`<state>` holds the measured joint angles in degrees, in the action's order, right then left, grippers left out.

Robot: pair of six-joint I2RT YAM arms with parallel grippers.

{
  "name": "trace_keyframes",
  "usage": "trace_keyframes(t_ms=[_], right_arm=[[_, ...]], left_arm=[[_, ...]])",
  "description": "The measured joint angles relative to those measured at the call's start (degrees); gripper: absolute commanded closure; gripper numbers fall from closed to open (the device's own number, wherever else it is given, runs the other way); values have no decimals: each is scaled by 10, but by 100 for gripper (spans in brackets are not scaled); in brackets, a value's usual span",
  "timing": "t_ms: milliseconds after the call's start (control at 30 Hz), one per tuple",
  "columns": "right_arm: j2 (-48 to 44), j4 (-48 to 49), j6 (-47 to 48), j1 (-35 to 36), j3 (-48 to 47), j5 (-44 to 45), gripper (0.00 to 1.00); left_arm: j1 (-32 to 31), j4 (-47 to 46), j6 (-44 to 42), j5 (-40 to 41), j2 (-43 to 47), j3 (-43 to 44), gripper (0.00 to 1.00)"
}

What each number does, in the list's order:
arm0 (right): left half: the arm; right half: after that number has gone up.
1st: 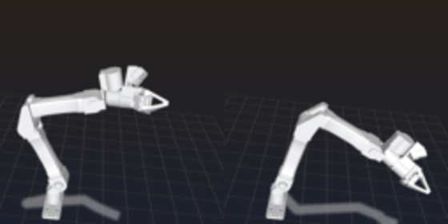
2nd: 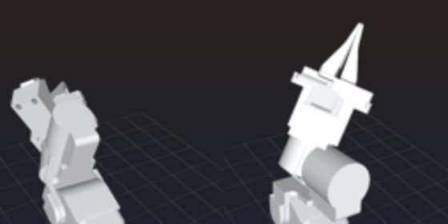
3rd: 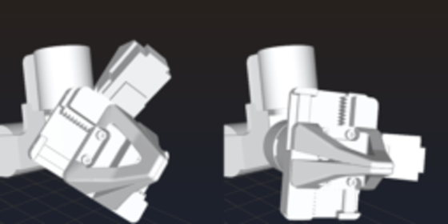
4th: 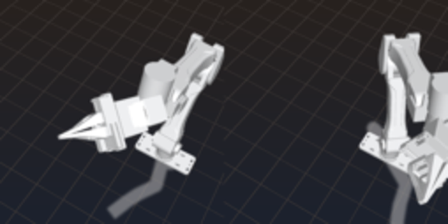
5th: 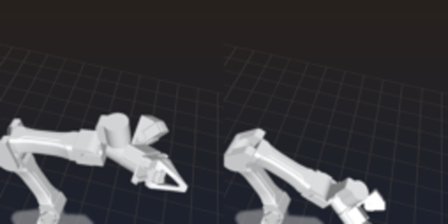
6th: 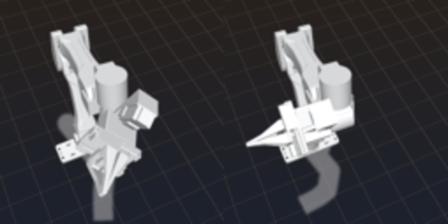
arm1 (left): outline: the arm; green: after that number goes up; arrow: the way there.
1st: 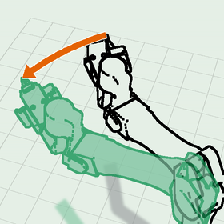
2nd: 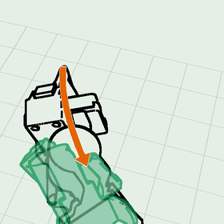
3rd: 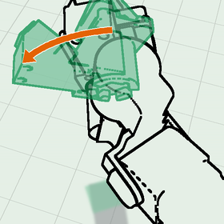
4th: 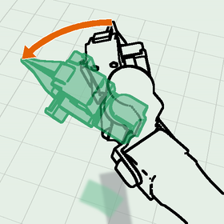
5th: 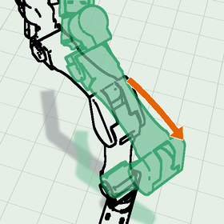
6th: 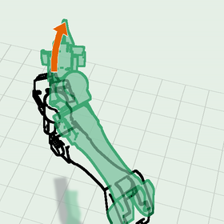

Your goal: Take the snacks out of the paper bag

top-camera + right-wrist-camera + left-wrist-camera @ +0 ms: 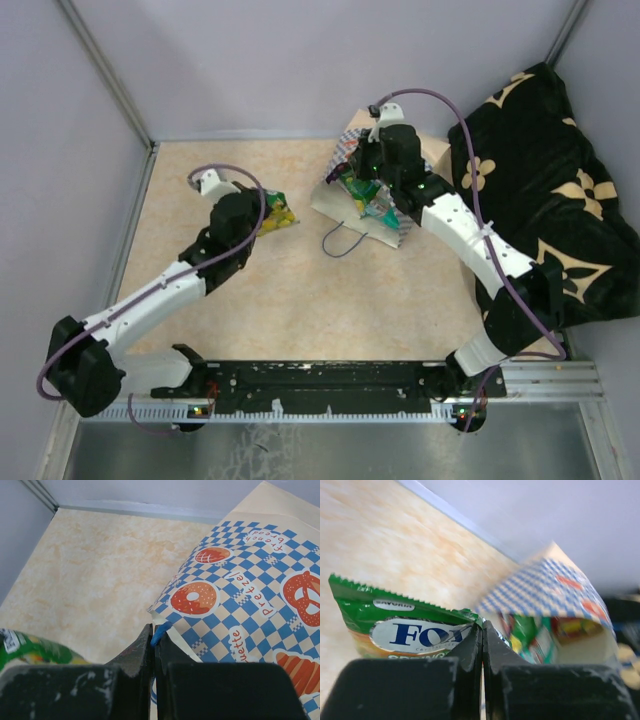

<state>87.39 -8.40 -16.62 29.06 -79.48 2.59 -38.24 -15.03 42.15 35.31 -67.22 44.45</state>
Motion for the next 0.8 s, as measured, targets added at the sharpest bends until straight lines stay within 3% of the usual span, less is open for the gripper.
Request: trace_keyframes(t_ms=[100,233,433,800], right_arm=[[0,2,-2,0,0,-11,100],[6,3,-5,0,-2,-30,100],[13,3,-6,0,-6,-43,100],[14,-2,-6,0,-12,-54,100]], left_arm=[[30,152,31,69,-24,100,100],[121,228,28,71,-63,140,100],[217,210,-88,65,-157,119,100],[353,162,-224,-8,-407,307,100]])
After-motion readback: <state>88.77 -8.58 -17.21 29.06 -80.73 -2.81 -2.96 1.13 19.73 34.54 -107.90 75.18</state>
